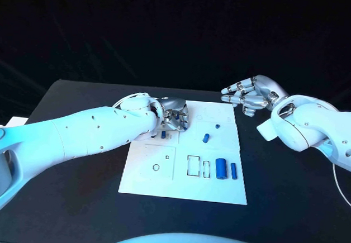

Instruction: Assemble the parts on the task board

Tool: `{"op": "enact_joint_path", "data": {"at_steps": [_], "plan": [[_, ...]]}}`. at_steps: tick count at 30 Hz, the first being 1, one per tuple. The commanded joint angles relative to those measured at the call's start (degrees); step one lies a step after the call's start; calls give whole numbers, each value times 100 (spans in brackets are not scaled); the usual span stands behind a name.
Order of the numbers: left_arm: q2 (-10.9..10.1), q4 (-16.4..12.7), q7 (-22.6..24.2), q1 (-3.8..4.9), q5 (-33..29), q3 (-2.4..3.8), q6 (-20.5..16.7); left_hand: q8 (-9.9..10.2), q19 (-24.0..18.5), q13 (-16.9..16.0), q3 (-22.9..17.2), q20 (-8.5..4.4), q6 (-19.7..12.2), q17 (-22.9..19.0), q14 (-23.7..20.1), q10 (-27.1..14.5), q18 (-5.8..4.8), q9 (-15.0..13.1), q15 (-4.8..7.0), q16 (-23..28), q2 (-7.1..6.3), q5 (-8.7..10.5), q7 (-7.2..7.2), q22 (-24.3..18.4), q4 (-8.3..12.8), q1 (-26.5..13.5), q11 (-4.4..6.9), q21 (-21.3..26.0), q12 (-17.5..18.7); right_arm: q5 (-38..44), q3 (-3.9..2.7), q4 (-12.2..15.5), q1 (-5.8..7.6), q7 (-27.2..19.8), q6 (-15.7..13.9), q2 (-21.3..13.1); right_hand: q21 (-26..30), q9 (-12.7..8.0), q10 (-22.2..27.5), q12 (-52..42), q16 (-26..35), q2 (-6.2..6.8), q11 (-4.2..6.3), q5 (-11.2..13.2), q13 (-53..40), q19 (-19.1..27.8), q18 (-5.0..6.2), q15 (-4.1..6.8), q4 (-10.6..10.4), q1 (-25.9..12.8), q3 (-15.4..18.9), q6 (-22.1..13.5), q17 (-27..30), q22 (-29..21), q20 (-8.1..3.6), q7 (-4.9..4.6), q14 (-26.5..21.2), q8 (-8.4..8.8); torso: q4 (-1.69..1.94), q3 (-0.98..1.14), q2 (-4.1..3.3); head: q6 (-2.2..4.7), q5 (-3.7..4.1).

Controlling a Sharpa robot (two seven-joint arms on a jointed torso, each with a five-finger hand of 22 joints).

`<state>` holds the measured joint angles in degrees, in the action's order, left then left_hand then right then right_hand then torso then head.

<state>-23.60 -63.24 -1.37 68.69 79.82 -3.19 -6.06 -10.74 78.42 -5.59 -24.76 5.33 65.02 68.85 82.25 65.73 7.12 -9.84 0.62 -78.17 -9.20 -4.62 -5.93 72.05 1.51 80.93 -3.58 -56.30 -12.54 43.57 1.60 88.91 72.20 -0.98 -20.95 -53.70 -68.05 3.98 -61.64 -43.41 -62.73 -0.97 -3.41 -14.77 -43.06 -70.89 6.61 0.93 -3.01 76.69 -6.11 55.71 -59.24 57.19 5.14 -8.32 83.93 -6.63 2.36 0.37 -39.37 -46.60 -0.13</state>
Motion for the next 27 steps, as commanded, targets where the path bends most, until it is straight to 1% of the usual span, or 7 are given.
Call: {"op": "enact_joint_path", "data": {"at_steps": [1, 10, 16, 21, 27], "plan": [[30, 22, -53, 0, 116, 1, 174, 43, 20, 13, -27, -5, 33, -25, 50, -9, -53, 10, -4, -12, 12, 36, 3, 2, 12, -74, -19, -13, 46, 57, -1, 2, -2, -27, 77, 10, 37, -1, 36, -2, 20, -4, 0, -24, 8, 31, 55, 4, -9, -29, -25, -2, -8, 0, 7, -29, -31, -22, 0, 4, 4, -10, 9], [60, 54, -112, 0, 147, 1, 215, 48, 13, 23, -31, 0, 46, -51, 38, -35, -52, 13, -14, -6, 20, 40, 11, 8, 12, -96, -30, -5, 64, 57, -1, 3, -2, -25, 78, 12, 39, -1, 36, -4, 14, -10, -1, -27, 9, 31, 55, 5, -14, -30, -31, -2, -16, -1, 7, -29, -29, -23, 3, 6, 7, -22, 12], [93, 91, -110, 0, 150, 0, 201, 60, 16, 26, -32, 3, 34, -49, 38, -46, -55, 18, -18, -11, 19, 43, 15, 20, 14, -104, -36, -19, 72, 57, -1, 6, -2, -24, 78, 14, 39, -1, 36, -4, 14, -10, -1, -27, 9, 31, 55, 5, -14, -30, -31, -2, -16, -1, 7, -29, -29, -23, 5, 1, 5, -27, 23], [115, 108, -123, 0, 150, -2, 231, 69, 10, 29, -33, 5, 24, -54, 35, -54, -53, 23, -21, -11, 19, 44, 16, 18, 16, -108, -39, -8, 77, 57, -1, 7, -2, -23, 78, 17, 39, -1, 36, -4, 14, -10, -1, -27, 9, 31, 55, 5, -14, -30, -31, -2, -16, -1, 7, -29, -29, -23, 3, 2, 6, -22, 25], [110, 119, -144, 0, 151, -5, 233, 101, 28, 34, -78, 10, 0, -26, 45, -57, -63, 39, -24, -40, 57, 42, 7, 73, 51, -75, -40, -82, 84, 57, -1, 13, -2, -21, 75, 15, 39, -1, 36, -4, 14, -10, -1, -27, 9, 31, 55, 5, -14, -30, -31, -2, -16, -1, 7, -29, -29, -23, 9, 3, 3, -14, 22]]}}
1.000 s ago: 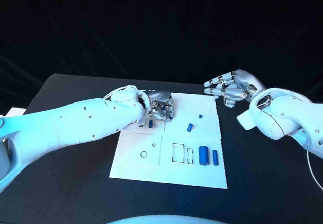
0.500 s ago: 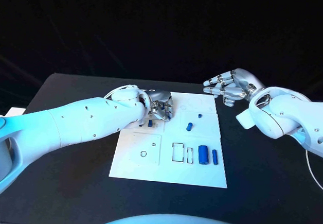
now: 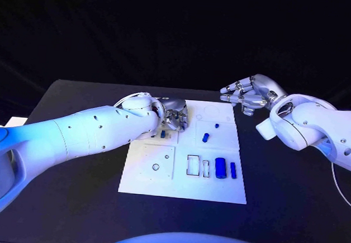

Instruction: Assemble the parts on the task board

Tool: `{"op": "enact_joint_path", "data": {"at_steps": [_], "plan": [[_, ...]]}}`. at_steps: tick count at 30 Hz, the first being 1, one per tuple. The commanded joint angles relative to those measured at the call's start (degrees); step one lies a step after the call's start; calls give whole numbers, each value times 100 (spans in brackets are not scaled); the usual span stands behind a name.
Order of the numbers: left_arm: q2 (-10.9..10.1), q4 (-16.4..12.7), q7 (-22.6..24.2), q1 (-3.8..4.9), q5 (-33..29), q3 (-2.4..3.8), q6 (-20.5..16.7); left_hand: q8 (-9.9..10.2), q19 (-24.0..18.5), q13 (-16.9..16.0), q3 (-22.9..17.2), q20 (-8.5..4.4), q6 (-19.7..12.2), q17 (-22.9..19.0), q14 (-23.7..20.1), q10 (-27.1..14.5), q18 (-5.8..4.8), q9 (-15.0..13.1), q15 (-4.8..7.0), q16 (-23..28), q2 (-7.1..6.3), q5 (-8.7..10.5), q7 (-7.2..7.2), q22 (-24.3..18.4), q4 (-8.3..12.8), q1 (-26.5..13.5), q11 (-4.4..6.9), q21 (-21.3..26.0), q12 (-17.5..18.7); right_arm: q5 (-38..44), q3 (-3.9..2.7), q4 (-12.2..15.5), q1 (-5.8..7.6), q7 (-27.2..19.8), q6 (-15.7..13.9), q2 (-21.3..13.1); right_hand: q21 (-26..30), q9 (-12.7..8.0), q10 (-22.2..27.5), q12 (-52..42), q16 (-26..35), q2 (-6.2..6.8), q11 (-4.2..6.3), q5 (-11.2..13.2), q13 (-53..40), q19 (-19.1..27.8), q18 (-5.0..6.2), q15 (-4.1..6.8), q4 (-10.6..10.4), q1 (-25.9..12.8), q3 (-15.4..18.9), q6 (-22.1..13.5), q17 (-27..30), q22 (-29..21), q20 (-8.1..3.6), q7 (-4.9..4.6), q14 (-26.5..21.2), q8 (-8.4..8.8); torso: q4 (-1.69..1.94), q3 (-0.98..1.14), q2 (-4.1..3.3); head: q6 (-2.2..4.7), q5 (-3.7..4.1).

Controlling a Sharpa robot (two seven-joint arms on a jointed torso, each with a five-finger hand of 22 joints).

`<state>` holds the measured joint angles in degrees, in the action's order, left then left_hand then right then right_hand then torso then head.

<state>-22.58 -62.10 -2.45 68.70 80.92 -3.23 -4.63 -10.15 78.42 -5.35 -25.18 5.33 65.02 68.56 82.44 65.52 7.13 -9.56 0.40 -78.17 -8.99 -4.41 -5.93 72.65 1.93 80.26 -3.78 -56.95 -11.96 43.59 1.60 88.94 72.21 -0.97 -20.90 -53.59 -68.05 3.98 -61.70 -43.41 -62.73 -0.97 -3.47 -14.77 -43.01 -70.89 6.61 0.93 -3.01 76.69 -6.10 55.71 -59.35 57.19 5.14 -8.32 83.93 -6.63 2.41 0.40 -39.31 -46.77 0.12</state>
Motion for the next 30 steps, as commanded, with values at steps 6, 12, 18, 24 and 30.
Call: {"op": "enact_joint_path", "data": {"at_steps": [6, 12, 18, 24, 30], "plan": [[-16, -6, 0, 0, 37, -2, -14, 77, 18, 26, -83, 17, -28, -12, 18, -83, -63, 27, -12, -46, 46, 25, -6, 32, 55, 22, -35, -21, 55, 58, -1, 14, -2, -20, 69, 4, 40, -1, 42, -7, 18, -13, 5, -30, 7, 30, 55, 5, -20, -31, -38, -2, -2, -2, 7, -30, -29, -24, -3, 1, -5, 4, -10], [-62, -56, 135, -1, -41, -1, -260, 108, 28, 29, -102, 23, -66, 9, 28, -81, -71, 42, -20, -68, 31, 28, -16, 66, 85, 27, -44, -66, 55, 60, -1, 14, -2, -21, 71, 4, 40, -1, 42, -7, 18, -13, 5, -30, 7, 30, 55, 5, -20, -31, -38, -2, -2, -2, 7, -30, -29, -24, 3, -3, -1, -5, -1], [-97, -70, 197, -1, -120, -1, -380, 201, 26, 59, -133, 48, -191, -8, 28, -189, -76, 85, -58, -81, -20, 30, -30, 106, 127, -5, -95, -92, 107, 61, -1, 12, -2, -21, 72, 5, 40, -1, 42, -7, 18, -13, 5, -30, 7, 30, 55, 5, -20, -31, -38, -2, -2, -2, 7, -30, -29, -24, 1, -2, -2, -5, -7], [-141, -72, 188, -1, -154, -1, -368, 290, -26, 103, -102, 96, -304, -24, 19, -375, -65, 131, -118, -94, -103, 37, -39, 90, 143, -88, -168, -7, 173, 61, -1, 6, -2, -22, 76, 6, 40, -1, 42, -7, 18, -13, 5, -30, 7, 30, 55, 5, -20, -31, -38, -2, -2, -2, 7, -30, -29, -24, 2, -4, -1, -12, -10], [-168, -64, 149, -2, -172, -1, -288, 302, -38, 113, -65, 114, -309, -23, 19, -426, -61, 139, -135, -104, -134, 41, -53, 93, 142, -127, -184, 5, 181, 61, -1, 0, -2, -23, 79, 9, 41, -1, 42, -9, 17, -15, 6, -31, 9, 30, 55, 5, -21, -28, -45, -2, -4, -3, 6, -29, -28, -26, 6, -4, 0, -28, -17]]}}
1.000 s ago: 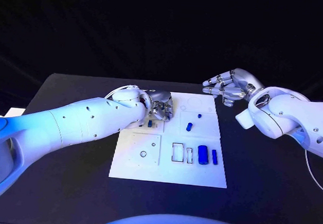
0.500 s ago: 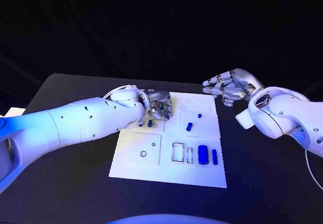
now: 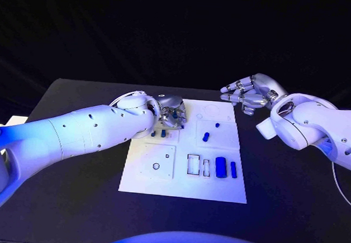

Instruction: Assemble the parts on the task board

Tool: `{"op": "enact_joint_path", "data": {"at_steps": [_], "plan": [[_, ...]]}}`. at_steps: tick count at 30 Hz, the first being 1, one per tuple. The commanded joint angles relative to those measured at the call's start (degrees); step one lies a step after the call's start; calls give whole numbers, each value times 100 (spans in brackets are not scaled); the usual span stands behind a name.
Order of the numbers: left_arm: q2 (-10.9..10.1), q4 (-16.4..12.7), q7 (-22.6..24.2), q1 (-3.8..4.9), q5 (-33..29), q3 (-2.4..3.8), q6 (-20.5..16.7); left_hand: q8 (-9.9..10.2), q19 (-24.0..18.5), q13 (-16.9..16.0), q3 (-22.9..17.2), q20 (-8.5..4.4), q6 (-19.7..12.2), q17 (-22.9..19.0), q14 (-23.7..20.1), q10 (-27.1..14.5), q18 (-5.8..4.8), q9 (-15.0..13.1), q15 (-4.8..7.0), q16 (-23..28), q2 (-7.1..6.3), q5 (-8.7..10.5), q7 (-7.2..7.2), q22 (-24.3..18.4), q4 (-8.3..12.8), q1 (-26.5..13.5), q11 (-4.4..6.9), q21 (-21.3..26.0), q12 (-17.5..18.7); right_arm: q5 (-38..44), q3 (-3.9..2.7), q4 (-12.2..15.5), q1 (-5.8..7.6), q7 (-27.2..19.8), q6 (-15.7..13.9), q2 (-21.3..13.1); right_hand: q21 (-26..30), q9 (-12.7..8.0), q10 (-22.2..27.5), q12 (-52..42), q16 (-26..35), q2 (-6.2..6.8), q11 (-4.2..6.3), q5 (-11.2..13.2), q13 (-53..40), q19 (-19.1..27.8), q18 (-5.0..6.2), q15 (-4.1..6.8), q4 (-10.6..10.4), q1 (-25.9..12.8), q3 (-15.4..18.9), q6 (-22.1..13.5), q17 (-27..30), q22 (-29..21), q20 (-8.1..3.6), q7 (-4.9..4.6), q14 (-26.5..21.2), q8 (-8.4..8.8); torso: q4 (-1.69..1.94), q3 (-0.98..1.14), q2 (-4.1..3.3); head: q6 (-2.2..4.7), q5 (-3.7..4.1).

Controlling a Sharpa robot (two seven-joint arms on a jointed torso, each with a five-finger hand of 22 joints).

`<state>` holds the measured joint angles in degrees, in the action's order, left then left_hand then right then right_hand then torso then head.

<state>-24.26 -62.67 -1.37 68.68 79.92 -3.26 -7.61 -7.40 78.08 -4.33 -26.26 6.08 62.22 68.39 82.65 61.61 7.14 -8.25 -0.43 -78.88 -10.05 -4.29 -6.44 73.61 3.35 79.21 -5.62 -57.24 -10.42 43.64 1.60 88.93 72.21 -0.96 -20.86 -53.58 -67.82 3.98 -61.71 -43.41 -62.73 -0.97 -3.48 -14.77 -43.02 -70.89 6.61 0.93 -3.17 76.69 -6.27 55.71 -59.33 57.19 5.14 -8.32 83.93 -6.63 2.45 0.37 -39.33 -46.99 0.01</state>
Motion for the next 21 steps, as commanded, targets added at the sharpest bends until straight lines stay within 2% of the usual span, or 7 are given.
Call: {"op": "enact_joint_path", "data": {"at_steps": [1, 8, 21], "plan": [[-2, -7, 32, 0, -74, 2, 31, 29, -7, 12, 56, 43, -30, -4, -1, -42, -61, 10, -54, -36, -36, 30, -6, -2, -3, -34, -3, 39, 26, 57, -1, 1, -2, -25, 77, 9, 18, -1, 43, -9, 17, -15, 7, -31, 10, 30, 56, 5, -5, -28, -29, -2, -5, -4, 6, -29, -29, -26, 0, 0, 1, -9, -8], [-13, -5, -30, -1, -82, 2, 132, 39, -2, 10, 96, 53, -35, 12, 6, -44, -63, 17, -58, -53, -55, 31, -26, 16, -7, -65, 1, 17, 11, 57, -1, -5, -2, -27, 80, 13, 18, -1, 43, -9, 17, -15, 7, -31, 10, 30, 56, 5, -5, -28, -29, -2, -5, -4, 6, -29, -29, -26, -6, 1, 0, -6, -21], [13, 4, -135, -6, -191, 1, 134, 55, 94, -82, 350, 14, 16, 170, 93, 227, -83, 36, 24, -187, -52, 32, -84, 149, -97, -247, 108, -184, -237, 58, -1, -6, -2, -29, 80, 17, 18, -1, 43, -9, 17, -15, 7, -31, 10, 30, 56, 5, -5, -28, -29, -2, -5, -4, 6, -29, -29, -26, -6, 5, -1, 3, -31]]}}
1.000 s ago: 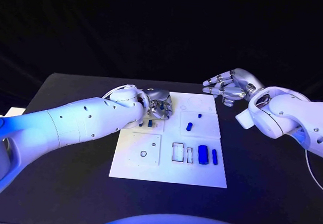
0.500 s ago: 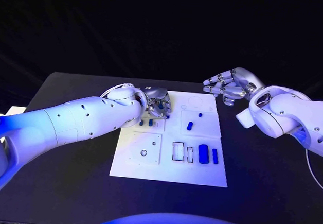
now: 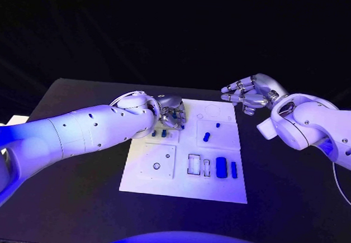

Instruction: Assemble the parts on the task board

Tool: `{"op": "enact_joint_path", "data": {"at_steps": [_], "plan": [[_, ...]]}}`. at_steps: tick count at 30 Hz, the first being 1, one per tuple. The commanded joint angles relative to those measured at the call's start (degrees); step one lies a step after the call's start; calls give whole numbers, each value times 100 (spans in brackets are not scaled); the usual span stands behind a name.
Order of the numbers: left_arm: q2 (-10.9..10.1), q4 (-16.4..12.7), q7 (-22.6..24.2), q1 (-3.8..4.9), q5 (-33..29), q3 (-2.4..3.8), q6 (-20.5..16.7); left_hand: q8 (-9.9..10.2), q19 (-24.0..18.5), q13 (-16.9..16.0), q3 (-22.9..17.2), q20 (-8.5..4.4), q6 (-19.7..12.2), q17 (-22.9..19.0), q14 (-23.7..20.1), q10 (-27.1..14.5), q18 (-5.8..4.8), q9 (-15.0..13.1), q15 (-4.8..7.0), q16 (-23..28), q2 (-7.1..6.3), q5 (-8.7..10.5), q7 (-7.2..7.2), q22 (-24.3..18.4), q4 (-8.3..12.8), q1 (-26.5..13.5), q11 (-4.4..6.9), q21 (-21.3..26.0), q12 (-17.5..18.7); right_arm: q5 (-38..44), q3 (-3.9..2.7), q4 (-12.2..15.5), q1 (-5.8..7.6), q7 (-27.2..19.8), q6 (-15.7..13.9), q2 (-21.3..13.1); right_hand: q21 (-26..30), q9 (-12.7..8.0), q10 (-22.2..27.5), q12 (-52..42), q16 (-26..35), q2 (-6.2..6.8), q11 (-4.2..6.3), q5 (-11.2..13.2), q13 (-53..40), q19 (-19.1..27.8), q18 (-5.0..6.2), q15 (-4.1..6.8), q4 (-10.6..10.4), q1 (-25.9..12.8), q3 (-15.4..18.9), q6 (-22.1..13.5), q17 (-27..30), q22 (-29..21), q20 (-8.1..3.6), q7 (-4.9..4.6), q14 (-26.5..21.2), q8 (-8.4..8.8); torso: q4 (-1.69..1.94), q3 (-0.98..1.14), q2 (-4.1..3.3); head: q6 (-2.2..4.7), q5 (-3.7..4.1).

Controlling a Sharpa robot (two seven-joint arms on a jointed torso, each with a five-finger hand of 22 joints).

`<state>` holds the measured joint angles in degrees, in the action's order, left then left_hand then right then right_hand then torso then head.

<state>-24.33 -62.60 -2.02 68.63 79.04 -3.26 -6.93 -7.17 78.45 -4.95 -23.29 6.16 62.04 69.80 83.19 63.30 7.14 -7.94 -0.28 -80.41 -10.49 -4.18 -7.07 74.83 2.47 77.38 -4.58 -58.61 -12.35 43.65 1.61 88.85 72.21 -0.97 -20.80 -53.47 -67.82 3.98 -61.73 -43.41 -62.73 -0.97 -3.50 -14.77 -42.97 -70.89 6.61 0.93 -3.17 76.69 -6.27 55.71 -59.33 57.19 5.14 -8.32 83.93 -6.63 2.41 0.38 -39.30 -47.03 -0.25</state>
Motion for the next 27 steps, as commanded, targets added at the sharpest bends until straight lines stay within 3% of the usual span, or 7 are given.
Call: {"op": "enact_joint_path", "data": {"at_steps": [1, 27], "plan": [[25, 1, -87, -2, -107, 1, 63, 25, 67, -30, 70, -1, 51, 38, 45, 80, -87, 2, 16, -43, -1, 19, -16, 36, -15, -69, 13, -64, -64, 56, -1, 2, -2, -28, 73, 7, 18, -1, 45, -9, 17, -15, 9, -31, 5, 30, 56, 5, -5, -28, -29, -2, -6, -3, 6, -29, -28, -26, -2, 4, -3, 7, -5], [168, 145, -474, -19, 31, 1, 339, -55, 172, -133, 55, -78, 241, 110, 104, 222, -125, -23, 93, -110, 154, 4, 45, 158, 65, 130, 98, -251, -231, 58, -1, 4, -2, -27, 75, 11, 18, -1, 45, -9, 17, -15, 9, -31, 5, 30, 56, 5, -5, -28, -29, -2, -6, -3, 6, -29, -28, -26, -2, 2, -3, 23, 19]]}}
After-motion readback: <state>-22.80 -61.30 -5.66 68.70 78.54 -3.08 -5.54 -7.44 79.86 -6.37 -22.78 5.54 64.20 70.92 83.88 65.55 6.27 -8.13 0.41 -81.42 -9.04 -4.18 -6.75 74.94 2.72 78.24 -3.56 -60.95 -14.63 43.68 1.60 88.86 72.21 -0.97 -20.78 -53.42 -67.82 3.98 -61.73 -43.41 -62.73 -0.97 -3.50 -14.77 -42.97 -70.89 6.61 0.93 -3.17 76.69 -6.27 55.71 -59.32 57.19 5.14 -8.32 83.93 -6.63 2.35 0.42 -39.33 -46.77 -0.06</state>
